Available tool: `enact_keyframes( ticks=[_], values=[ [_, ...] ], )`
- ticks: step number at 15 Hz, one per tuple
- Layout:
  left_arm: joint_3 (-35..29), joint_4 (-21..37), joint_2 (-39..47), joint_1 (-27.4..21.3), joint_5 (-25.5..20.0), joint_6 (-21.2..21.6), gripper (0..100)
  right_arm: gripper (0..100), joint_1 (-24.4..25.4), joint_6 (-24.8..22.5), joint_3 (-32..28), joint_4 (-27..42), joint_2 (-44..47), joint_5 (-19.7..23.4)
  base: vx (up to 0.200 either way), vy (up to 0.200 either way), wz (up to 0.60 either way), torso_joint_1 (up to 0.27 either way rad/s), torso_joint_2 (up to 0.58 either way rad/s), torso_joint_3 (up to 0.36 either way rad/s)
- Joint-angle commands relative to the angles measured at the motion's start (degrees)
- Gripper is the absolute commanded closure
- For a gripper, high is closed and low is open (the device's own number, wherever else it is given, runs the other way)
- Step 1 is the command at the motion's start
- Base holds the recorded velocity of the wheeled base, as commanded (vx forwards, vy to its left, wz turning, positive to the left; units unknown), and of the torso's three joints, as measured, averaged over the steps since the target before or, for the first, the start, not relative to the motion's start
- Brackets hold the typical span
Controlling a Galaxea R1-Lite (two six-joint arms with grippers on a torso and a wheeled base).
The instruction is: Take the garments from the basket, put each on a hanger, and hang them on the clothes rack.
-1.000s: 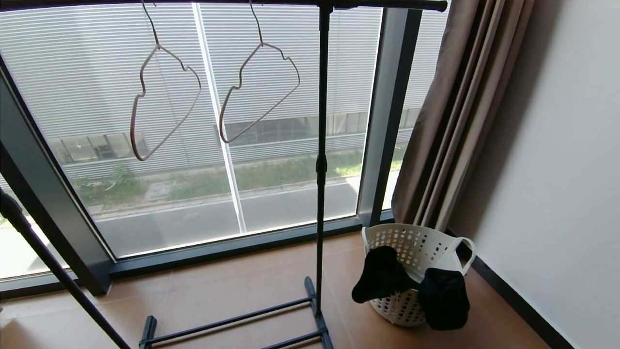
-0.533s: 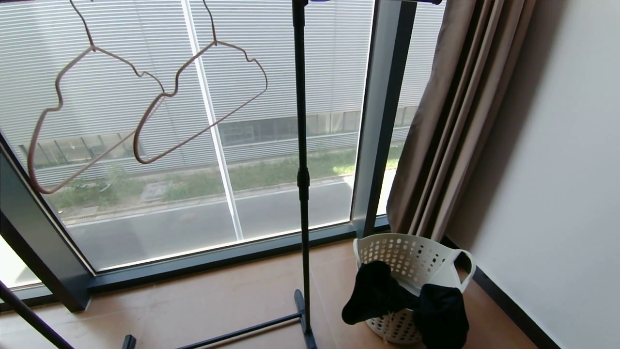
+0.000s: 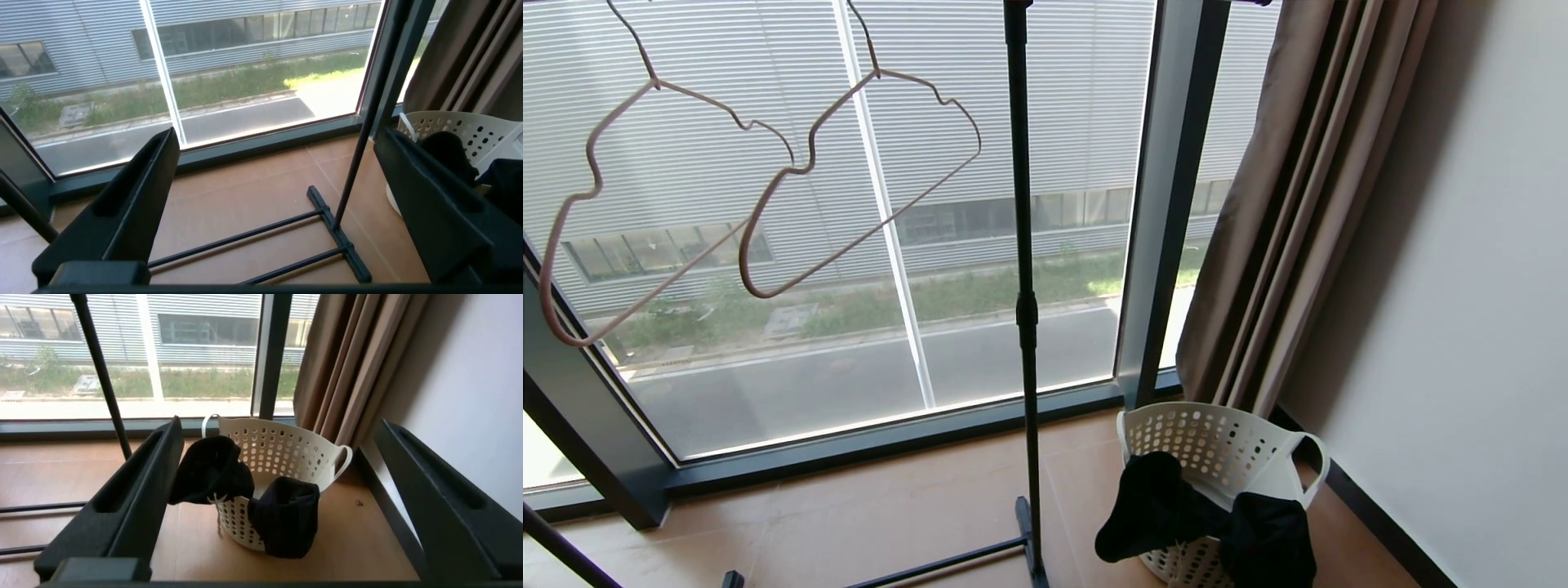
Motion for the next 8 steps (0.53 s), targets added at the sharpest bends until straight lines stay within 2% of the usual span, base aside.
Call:
enact_keyframes(
  ticks=[1, 5, 6, 8],
  values=[
    [-0.02, 0.02, 0.08, 0.01, 0.05, 0.0, 0, 0, 0.0, -0.06, 0.0, -0.01, 0.08, 0.01, 0.0, 0.0, 0.0, 0.0, 0.0, 0.0],
    [-0.02, 0.02, 0.08, -0.08, -0.04, 0.17, 0, 0, 0.18, -0.06, -0.7, 0.78, 2.72, -1.31, 0.0, 0.0, 0.0, 0.0, 0.0, 0.0],
    [-0.02, 0.02, 0.08, -0.08, -0.04, 0.17, 0, 0, 0.44, -0.06, -1.32, 0.43, 5.71, -1.05, 0.0, 0.0, 0.0, 0.0, 0.0, 0.0],
    [-0.02, 0.02, 0.08, 0.01, -0.04, 0.17, 0, 0, 3.16, 0.11, -6.24, -0.01, 16.78, -0.69, 0.0, 0.0, 0.0, 0.0, 0.0, 0.0]
  ],
)
